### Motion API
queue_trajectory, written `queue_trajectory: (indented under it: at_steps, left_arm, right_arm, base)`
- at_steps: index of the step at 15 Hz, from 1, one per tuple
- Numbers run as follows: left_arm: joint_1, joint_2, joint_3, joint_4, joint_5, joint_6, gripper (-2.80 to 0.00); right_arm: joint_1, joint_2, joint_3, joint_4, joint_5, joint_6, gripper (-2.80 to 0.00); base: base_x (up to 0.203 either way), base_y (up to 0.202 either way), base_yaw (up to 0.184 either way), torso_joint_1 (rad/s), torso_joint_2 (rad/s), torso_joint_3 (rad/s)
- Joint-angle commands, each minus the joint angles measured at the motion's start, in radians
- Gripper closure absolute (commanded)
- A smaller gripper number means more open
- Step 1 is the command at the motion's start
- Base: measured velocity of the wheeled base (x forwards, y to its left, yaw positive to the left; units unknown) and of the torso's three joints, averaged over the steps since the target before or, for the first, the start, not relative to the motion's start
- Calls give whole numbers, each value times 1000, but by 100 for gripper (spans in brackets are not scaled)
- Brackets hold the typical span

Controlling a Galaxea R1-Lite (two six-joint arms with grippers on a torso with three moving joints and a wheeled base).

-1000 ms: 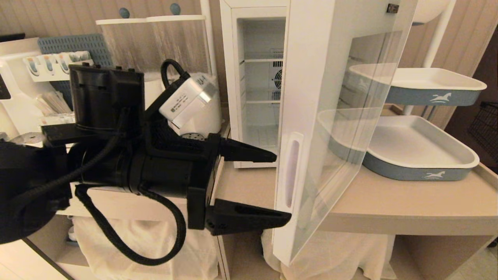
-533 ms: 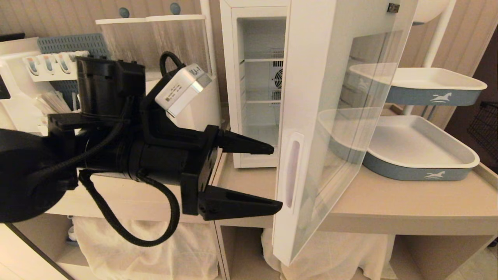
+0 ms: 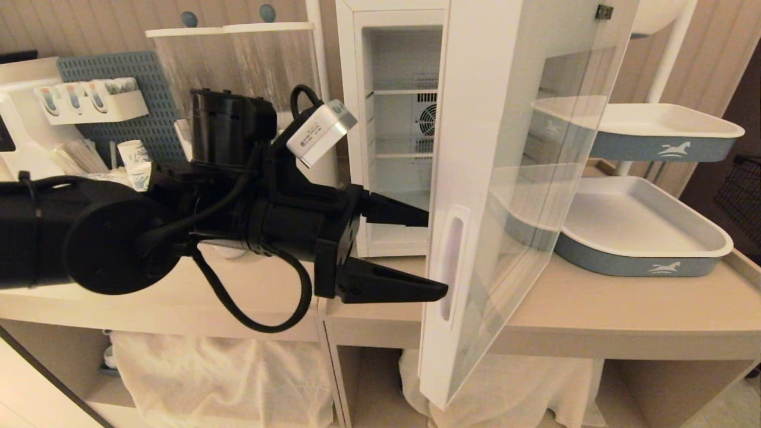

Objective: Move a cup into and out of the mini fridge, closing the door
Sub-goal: Open the freezer door

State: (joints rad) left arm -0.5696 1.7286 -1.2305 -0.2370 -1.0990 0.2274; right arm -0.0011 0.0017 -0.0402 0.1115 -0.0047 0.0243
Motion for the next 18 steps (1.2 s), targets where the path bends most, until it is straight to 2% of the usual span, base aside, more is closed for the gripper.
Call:
queue_trajectory:
  at_steps: [1, 5, 7, 8, 12, 15, 17, 18]
  left_arm:
    - [-8, 25, -10, -1, -9, -2, -280]
    - [-75, 4, -14, -4, 1, -57, -280]
    - [-167, -51, -19, -11, 18, -184, -280]
    - [-207, -80, -20, -12, 42, -223, -280]
    - [-359, -199, 29, -8, 153, -280, -280]
    - [-384, -252, 68, 10, 355, -292, -280]
    - [-343, -291, 95, 45, 552, -289, -280]
    - [-291, -316, 116, 58, 662, -286, -280]
  right_arm:
    - [1, 1, 0, 0, 0, 0, 0]
    - [1, 1, 0, 0, 0, 0, 0]
    - [0, 1, 0, 0, 0, 0, 0]
    - [0, 1, 0, 0, 0, 0, 0]
    - [1, 1, 0, 0, 0, 0, 0]
    - [1, 1, 0, 0, 0, 0, 0]
    - [1, 1, 0, 0, 0, 0, 0]
    - [1, 1, 0, 0, 0, 0, 0]
  base:
    - [0, 0, 0, 0, 0, 0]
    - [0, 0, 0, 0, 0, 0]
    - [0, 0, 0, 0, 0, 0]
    - [0, 0, 0, 0, 0, 0]
    - [0, 0, 0, 0, 0, 0]
    - [0, 0, 0, 0, 0, 0]
    - [0, 0, 0, 0, 0, 0]
    - [0, 0, 0, 0, 0, 0]
